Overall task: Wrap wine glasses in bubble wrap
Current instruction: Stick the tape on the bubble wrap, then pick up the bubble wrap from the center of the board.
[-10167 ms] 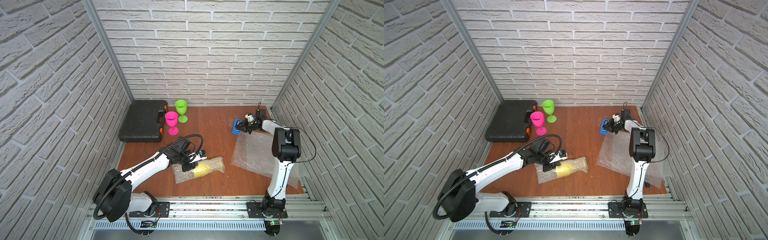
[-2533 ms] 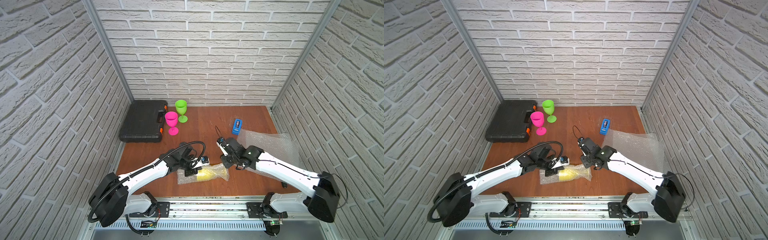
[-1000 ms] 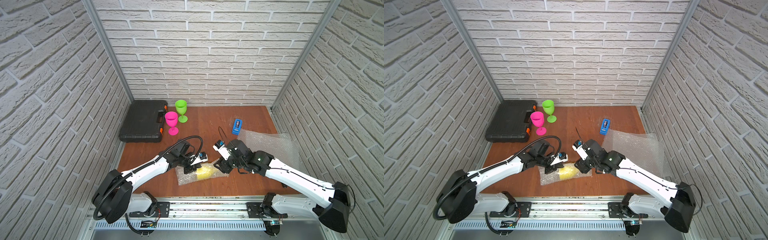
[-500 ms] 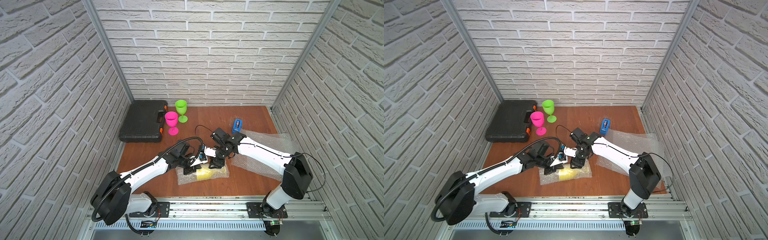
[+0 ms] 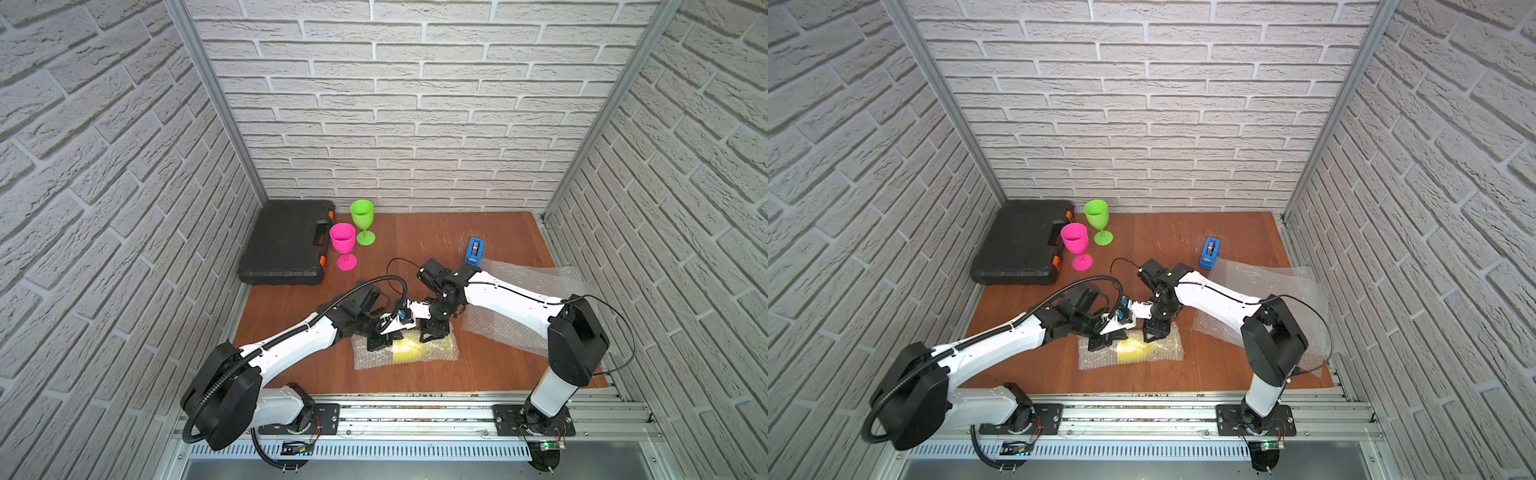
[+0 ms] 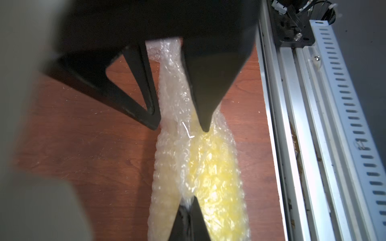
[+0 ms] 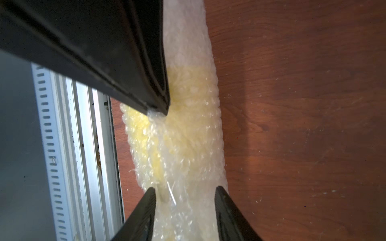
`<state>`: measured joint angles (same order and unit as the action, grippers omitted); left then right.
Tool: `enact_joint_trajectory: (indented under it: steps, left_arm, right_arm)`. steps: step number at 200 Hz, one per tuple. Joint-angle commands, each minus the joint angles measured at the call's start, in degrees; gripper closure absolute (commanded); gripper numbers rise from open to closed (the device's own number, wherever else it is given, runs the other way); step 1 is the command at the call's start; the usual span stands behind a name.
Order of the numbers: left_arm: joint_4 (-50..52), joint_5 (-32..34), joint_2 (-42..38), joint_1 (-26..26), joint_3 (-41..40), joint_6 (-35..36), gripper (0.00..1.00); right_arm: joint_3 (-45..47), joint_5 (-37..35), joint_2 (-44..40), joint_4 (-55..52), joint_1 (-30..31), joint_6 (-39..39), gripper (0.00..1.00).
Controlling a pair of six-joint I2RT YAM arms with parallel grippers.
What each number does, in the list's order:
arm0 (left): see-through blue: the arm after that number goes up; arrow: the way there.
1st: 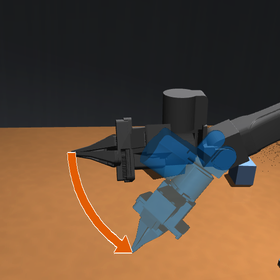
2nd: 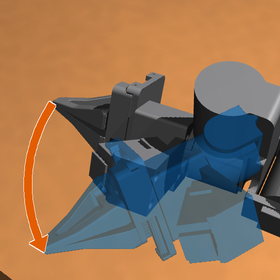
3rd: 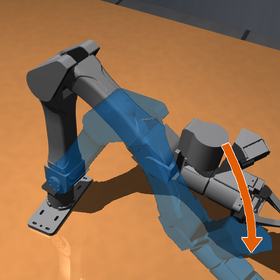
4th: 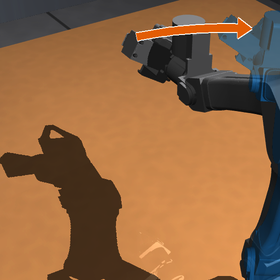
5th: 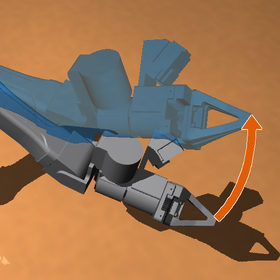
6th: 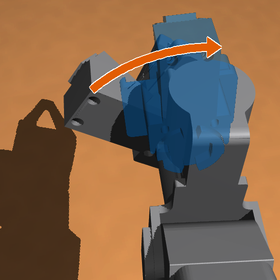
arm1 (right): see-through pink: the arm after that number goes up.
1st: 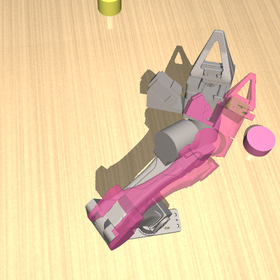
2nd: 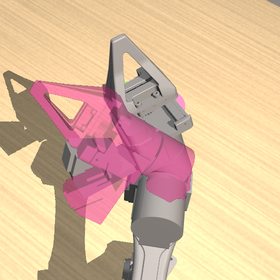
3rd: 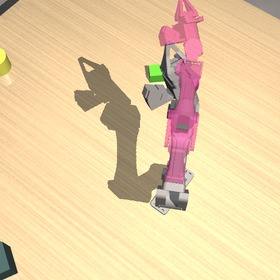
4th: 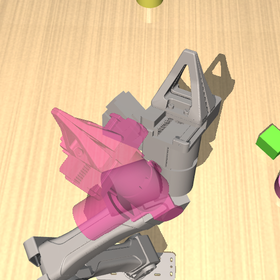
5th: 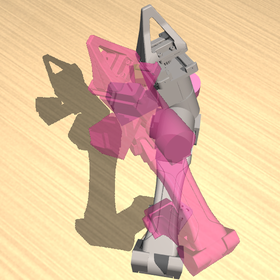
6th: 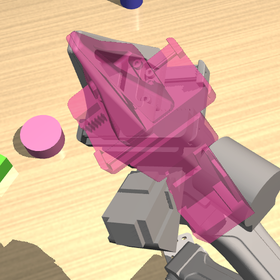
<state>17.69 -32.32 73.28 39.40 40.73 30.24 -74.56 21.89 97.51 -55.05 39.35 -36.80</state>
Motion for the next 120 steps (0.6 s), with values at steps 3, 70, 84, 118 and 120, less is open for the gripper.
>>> enact_joint_trajectory:
  steps: [3,70,84,118,120]
  left_arm:
    - [-1.49,0.81,-1.12,-0.09,-0.61,-0.05,1.00]
    - [-1.93,0.67,-0.44,-0.11,-0.30,-0.10,1.00]
    - [-1.93,0.86,-0.33,-0.11,-0.26,-0.27,1.00]
    - [-2.14,1.37,-0.50,-0.10,-0.44,-0.33,1.00]
    - [-2.14,1.42,-0.50,-0.11,-0.40,-0.35,1.00]
  right_arm:
    - [-0.07,3.87,-4.17,-2.53,0.07,0.26,0.46]
    - [-1.76,4.39,0.66,-4.45,1.15,-0.48,0.43]
    - [-1.80,4.41,1.41,-4.26,1.25,-0.34,0.42]
    - [-1.56,3.27,2.74,-3.67,1.58,0.05,0.42]
    - [-1.55,3.19,2.81,-3.64,1.53,0.01,0.42]
